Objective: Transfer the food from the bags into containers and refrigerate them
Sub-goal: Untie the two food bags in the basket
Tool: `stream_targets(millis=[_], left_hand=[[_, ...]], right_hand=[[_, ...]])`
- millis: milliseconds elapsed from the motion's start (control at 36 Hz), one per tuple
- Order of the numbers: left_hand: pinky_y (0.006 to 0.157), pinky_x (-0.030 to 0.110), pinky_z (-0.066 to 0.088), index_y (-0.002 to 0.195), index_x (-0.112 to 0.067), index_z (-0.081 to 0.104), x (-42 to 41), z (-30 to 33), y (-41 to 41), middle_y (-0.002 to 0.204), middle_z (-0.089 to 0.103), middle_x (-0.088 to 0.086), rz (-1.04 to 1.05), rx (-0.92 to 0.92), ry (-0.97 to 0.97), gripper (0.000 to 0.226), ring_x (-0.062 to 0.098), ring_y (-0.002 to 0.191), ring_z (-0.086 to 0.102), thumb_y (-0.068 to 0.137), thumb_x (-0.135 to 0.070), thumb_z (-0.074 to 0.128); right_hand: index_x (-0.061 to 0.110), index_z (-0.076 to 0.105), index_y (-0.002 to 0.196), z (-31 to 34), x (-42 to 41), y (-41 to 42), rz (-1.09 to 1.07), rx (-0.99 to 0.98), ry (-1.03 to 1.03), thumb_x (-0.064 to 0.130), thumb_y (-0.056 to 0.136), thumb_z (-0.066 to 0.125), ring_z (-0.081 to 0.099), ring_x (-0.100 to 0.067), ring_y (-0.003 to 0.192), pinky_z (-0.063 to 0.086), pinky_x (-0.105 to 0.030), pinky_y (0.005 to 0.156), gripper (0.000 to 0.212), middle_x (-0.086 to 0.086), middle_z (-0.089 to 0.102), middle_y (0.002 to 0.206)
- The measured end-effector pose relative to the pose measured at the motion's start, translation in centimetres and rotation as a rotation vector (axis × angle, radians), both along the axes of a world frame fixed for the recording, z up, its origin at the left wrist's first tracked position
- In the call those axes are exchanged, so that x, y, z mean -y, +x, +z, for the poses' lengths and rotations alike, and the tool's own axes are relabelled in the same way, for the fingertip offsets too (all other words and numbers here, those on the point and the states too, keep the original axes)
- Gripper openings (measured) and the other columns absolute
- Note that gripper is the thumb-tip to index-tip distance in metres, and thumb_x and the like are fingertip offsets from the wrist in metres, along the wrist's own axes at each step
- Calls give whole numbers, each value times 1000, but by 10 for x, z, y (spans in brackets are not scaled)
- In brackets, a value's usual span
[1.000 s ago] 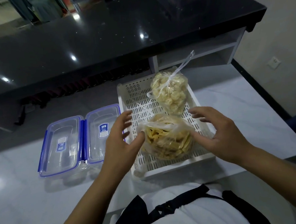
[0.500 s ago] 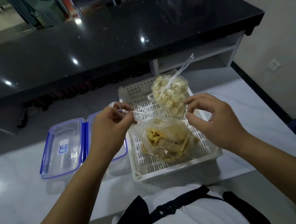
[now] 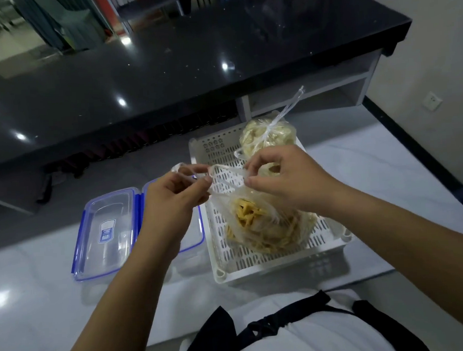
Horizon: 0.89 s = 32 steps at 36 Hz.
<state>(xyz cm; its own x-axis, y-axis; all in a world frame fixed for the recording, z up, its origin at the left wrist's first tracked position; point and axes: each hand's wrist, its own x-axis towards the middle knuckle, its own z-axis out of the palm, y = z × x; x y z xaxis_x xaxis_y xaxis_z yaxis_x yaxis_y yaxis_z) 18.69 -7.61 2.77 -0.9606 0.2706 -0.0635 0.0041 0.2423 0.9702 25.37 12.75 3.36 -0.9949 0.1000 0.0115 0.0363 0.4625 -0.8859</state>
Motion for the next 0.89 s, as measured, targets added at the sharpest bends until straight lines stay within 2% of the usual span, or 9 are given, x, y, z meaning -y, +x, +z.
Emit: stream_targets(millis=[111, 250, 306, 361, 444, 583, 750, 806, 889], left_hand=[[81, 33, 58, 83, -23, 79, 5, 5, -4, 90, 77, 4, 30, -9, 82, 19, 17, 83, 71, 90, -8, 70], [76, 24, 58, 87, -27, 81, 21, 8, -7, 83, 76, 2, 7, -53, 127, 20, 14, 80, 72, 88, -9, 72], [74, 20, 56, 87, -30, 81, 27, 10, -8, 83, 77, 1, -10, -89, 117, 20, 13, 80, 73, 85, -12, 74], [74, 18, 55, 86, -32, 82, 31, 13, -12, 84, 78, 0, -32, -116, 107, 19, 12, 79, 73, 82, -15, 75], [75, 19, 56, 89, -36, 81, 35, 15, -15, 86, 79, 1, -88, -166, 87, 22, 14, 79, 75, 84, -16, 73], [81, 22, 57, 97, -30, 80, 38, 18, -16, 93, 79, 3, -165, -143, 170, 16, 17, 89, 75, 82, -31, 75], [86, 33, 57, 96, -22, 79, 33, 20, -8, 103, 77, 10, -193, 36, 403, 15, 27, 102, 73, 87, -24, 68], [89, 38, 57, 103, -18, 78, 33, 27, -4, 110, 75, 13, -253, 191, 543, 23, 31, 109, 71, 85, -29, 68], [103, 53, 49, 135, -17, 63, 37, 42, 0, 138, 59, 25, -422, 401, 691, 58, 42, 129, 56, 84, -45, 66]], right_hand=[[16, 62, 73, 5, -17, 0, -81, -83, -55, 15, 85, 75, 65, 3, 98, 53, -43, 96, 17, 10, 72, 100], [13, 59, 75, 0, -52, 5, -295, -257, 78, 17, 89, 71, 66, -18, 90, 54, -49, 89, 18, 3, 70, 88], [12, 60, 76, -6, -64, 9, -399, -325, 96, 23, 91, 70, 63, -20, 81, 54, -40, 86, 21, 1, 66, 79], [13, 59, 73, -7, -71, 13, -465, -379, 78, 31, 93, 68, 58, -12, 67, 50, -21, 71, 28, 6, 61, 70], [15, 63, 71, 1, -69, 18, -482, -333, -74, 44, 89, 69, 50, -4, 54, 45, -20, 53, 34, 6, 60, 60], [21, 75, 97, 17, -57, 30, -302, -107, -526, 41, 80, 66, 72, -15, 69, 59, -25, 63, 28, -1, 74, 75], [12, 68, 117, 33, -55, 39, -107, 28, -964, 18, 91, 57, 72, -31, 98, 59, -45, 86, 29, -16, 72, 112], [13, 65, 127, 42, -56, 43, -22, 81, -1148, 26, 90, 53, 69, -33, 105, 55, -49, 88, 41, -18, 68, 123], [17, 52, 143, 54, -58, 48, 93, 133, -1234, 48, 92, 48, 55, -45, 126, 47, -60, 97, 60, -27, 54, 140]])
